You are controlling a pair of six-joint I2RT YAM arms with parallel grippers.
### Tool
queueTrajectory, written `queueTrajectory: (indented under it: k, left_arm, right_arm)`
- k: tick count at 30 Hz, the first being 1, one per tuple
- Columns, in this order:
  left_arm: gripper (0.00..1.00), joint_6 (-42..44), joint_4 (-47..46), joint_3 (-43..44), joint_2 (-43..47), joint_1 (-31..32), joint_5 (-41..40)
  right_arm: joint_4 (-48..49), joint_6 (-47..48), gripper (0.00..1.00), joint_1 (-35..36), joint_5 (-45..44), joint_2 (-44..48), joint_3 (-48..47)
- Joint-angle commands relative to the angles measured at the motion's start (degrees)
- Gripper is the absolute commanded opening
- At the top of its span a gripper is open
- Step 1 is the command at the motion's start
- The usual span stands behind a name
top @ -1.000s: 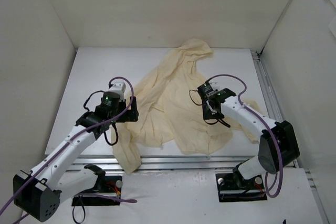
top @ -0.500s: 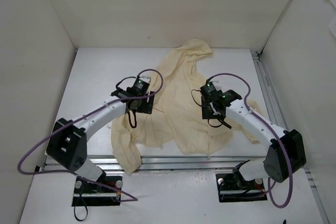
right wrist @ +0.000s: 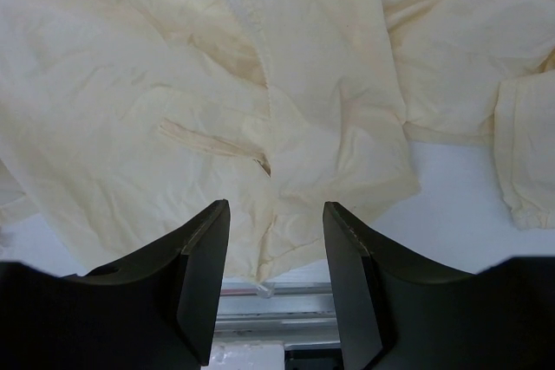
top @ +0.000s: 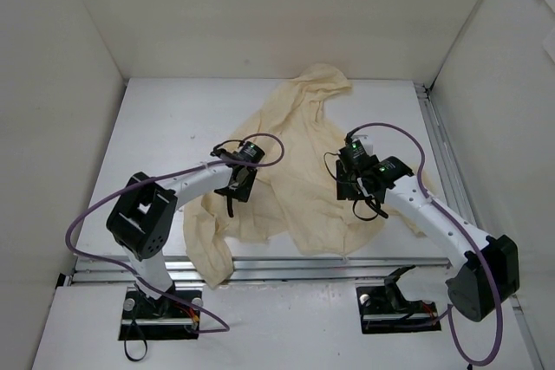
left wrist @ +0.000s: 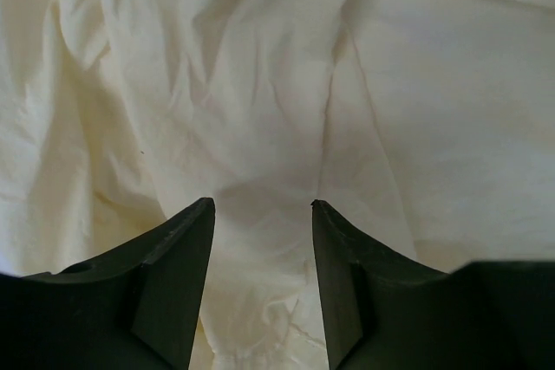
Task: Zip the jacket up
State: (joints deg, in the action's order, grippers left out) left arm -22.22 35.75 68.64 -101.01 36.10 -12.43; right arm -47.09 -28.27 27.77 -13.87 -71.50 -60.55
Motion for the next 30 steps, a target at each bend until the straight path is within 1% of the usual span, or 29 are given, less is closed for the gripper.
queueTrajectory:
  k: [1, 4, 10, 13, 16, 17, 19, 20, 23, 26, 30]
  left_arm:
    - [0.44, -1.2, 1.8, 1.8, 1.1, 1.6, -2.1]
    - [0.44, -1.7, 1.8, 1.6, 0.7, 2.8, -2.6]
    - [0.41, -2.0, 2.6, 1.8, -0.7, 2.8, -3.4]
    - [0.38, -1.9, 3.3, 2.4, -1.7, 2.8, -3.7]
    - [0.34, -1.7, 3.1, 2.5, -2.3, 2.8, -3.5]
    - [0.29, -1.7, 3.1, 2.6, -2.3, 2.8, -3.4]
    - [0.26, -1.3, 3.0, 2.8, -2.6, 2.8, -3.1]
    - [0.21, -1.2, 3.1, 3.0, -3.0, 2.8, -3.1]
    - [0.13, -0.9, 3.4, 3.3, -3.1, 2.8, -2.9]
    - [0.05, -0.2, 4.9, 5.5, -2.3, 2.8, -2.4]
    - [0.00, 1.6, 7.8, 10.0, -0.5, 1.8, -1.8]
  right_arm:
    - [1.0, 0.2, 0.44, 0.4, 0.0, 1.7, 0.1]
    - [1.1, 0.2, 0.44, 0.3, 0.2, 2.0, 0.6]
    - [1.3, 0.3, 0.45, 0.2, 0.1, 2.4, 1.2]
    - [1.6, 0.4, 0.45, 0.4, -0.1, 2.6, 1.3]
    - [1.7, 0.4, 0.45, 0.3, -0.3, 2.5, 1.4]
    - [1.7, 0.4, 0.45, 0.3, -0.3, 2.6, 1.5]
    - [1.7, 0.4, 0.45, 0.3, -0.4, 2.6, 1.6]
    - [1.7, 0.4, 0.45, 0.3, -0.5, 2.6, 1.6]
    - [1.7, 0.6, 0.45, 0.4, -0.6, 2.4, 1.3]
    - [1.7, 0.8, 0.45, 0.3, -0.6, 2.5, 1.2]
    - [1.7, 1.1, 0.45, 0.3, -0.6, 2.1, 1.0]
